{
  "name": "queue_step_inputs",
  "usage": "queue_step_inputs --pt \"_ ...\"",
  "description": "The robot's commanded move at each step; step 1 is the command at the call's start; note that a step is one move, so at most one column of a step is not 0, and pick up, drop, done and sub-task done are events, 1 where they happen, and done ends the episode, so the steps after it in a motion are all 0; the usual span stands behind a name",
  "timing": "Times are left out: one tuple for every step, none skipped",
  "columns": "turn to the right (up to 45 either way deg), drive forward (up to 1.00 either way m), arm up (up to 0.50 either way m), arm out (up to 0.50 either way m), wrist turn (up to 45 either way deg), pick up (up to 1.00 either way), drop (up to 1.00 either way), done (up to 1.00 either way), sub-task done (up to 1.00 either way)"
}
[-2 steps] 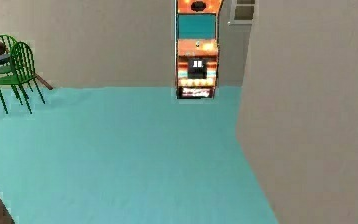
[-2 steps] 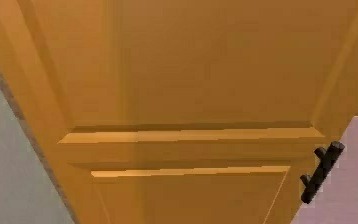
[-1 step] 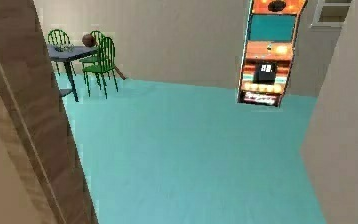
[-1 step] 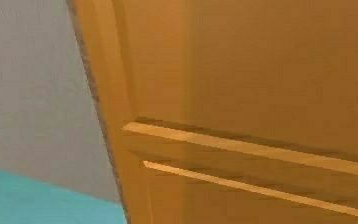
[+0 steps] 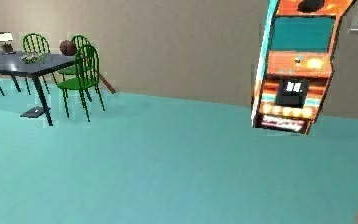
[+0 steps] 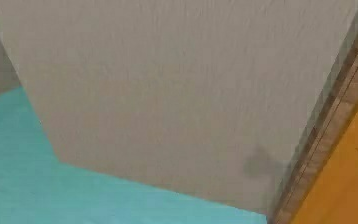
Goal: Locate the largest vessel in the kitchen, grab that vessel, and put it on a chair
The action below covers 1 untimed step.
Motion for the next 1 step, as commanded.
queue_step_inputs --pt "-45.0 0.00 0.00 0.00 0.0 0.00 0.00 0.00 0.00"
